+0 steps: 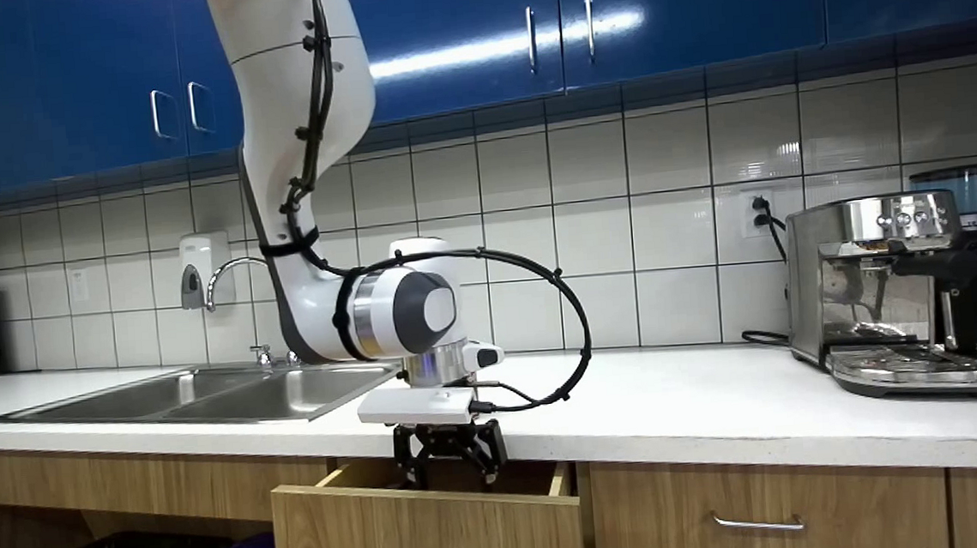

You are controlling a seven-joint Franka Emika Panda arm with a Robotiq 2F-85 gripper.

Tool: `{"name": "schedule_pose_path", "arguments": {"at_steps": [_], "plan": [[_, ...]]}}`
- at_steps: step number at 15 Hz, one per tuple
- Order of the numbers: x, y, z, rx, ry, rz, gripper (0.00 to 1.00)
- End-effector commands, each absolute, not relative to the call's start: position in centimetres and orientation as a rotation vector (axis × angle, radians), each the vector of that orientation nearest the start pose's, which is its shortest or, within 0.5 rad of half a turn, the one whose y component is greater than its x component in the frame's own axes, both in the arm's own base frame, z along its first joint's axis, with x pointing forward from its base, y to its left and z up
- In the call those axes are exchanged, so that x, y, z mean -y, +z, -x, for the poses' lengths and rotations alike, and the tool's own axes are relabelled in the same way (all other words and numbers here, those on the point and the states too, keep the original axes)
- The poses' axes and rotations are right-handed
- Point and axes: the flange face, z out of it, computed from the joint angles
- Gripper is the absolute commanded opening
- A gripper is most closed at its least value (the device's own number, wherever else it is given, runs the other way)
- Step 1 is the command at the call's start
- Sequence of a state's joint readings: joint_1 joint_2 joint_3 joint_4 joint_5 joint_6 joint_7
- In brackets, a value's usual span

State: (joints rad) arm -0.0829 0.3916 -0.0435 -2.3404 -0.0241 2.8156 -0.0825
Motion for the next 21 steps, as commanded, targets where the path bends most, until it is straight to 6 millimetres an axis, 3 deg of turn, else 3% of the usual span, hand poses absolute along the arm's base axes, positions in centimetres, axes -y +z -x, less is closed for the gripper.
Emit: {"name": "schedule_pose_path", "arguments": {"at_steps": [1,21], "plan": [[6.1,17.9,-49.2,-0.026,-0.071,3.151,1.0],[5.0,17.7,-44.8,-0.111,-0.009,3.121,1.0]]}}
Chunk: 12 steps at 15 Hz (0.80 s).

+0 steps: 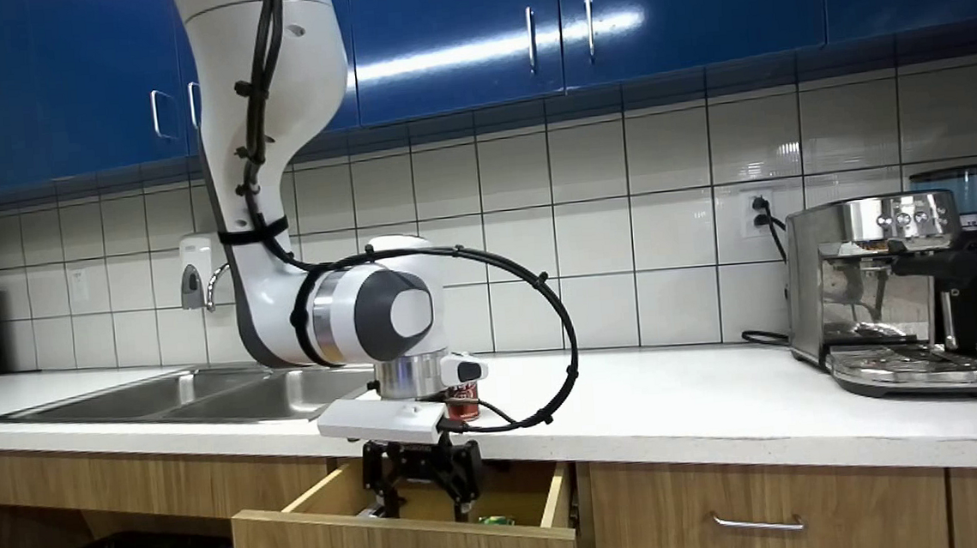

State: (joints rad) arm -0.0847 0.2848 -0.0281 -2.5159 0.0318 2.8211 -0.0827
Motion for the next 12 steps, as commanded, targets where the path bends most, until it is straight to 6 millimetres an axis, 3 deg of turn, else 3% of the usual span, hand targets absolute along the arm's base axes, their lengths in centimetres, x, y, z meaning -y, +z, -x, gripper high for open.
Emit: {"name": "schedule_pose_path", "arguments": {"at_steps": [1,5,12], "plan": [[5.1,18.1,-44.9,-0.114,-0.021,3.122,1.0],[5.5,19.8,-45.5,-0.105,-0.055,3.133,1.0],[5.4,25.0,-46.4,-0.082,-0.137,3.132,1.0]]}}
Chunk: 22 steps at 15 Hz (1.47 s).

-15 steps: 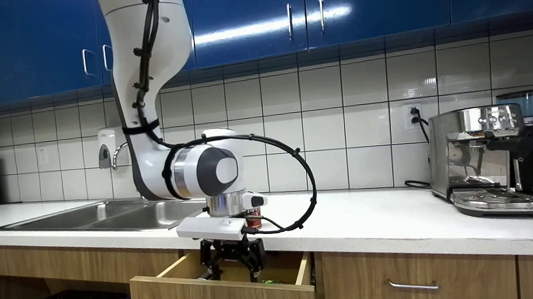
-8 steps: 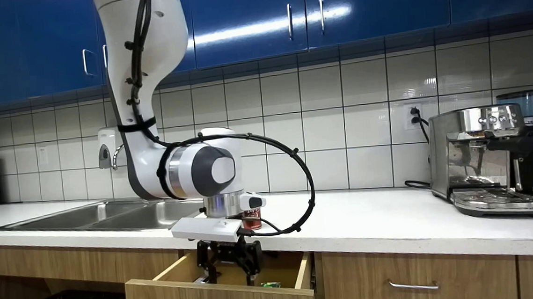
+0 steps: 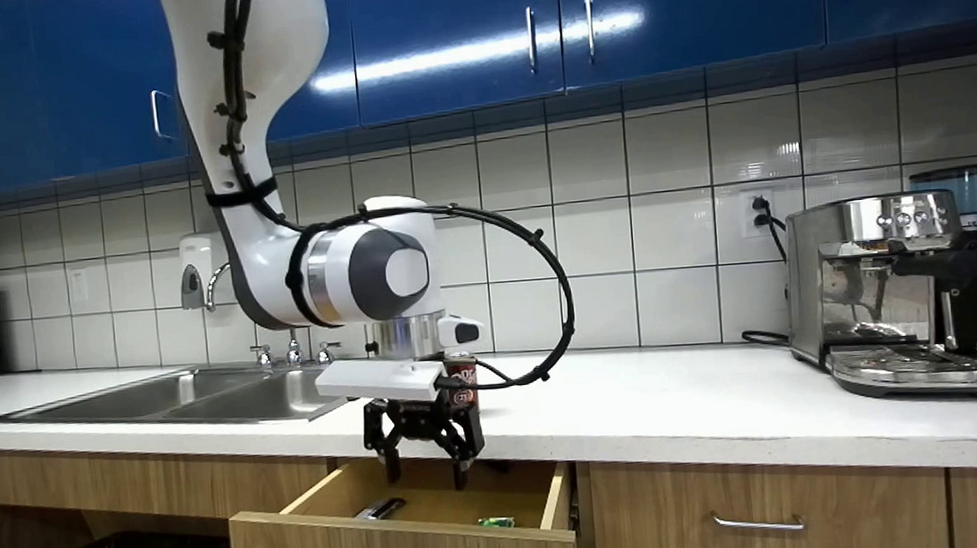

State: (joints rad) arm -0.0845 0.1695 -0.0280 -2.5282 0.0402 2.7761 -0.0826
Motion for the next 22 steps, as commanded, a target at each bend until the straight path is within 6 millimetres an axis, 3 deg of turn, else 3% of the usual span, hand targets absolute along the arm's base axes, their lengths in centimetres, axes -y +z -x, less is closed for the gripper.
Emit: {"name": "schedule_pose_path", "arguments": {"at_steps": [1,9,22], "plan": [[5.6,25.9,-46.5,-0.087,-0.147,3.138,1.0],[6.7,31.0,-48.1,-0.066,-0.25,3.152,1.0],[7.8,32.5,-54.9,0.076,-0.341,3.175,1.0]]}}
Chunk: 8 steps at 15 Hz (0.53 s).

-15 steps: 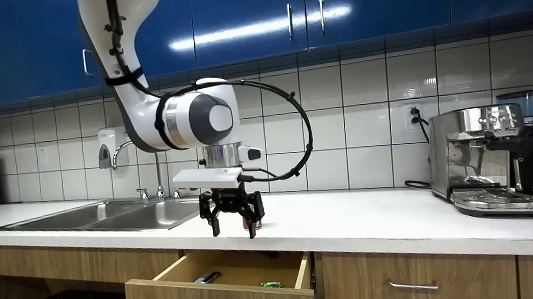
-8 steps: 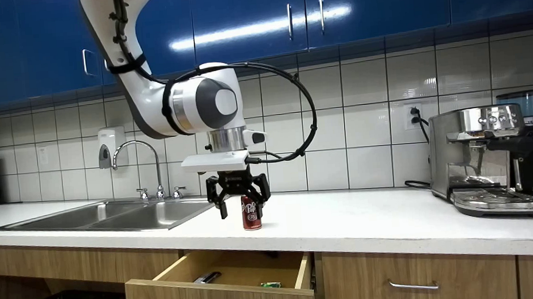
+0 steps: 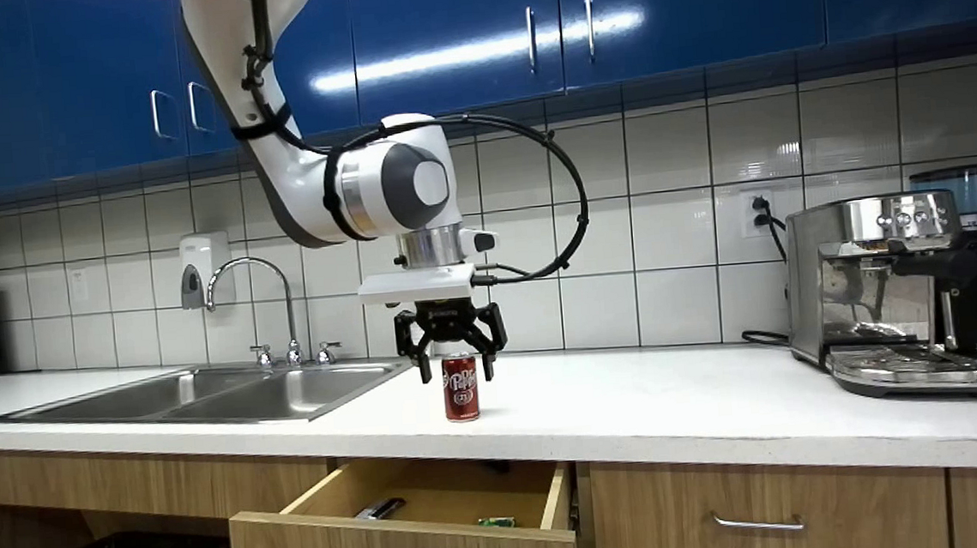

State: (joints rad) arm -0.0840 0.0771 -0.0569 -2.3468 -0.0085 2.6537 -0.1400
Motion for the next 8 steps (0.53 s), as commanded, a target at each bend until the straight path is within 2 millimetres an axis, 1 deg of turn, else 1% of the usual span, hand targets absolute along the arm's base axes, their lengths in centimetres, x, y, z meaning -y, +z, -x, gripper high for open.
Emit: {"name": "schedule_pose_path", "arguments": {"at_steps": [1,2,8], "plan": [[7.6,33.0,-55.0,0.086,-0.348,3.175,1.0],[7.4,33.5,-55.1,0.096,-0.354,3.173,1.0],[6.8,34.2,-56.8,0.137,-0.356,3.174,1.0]]}}
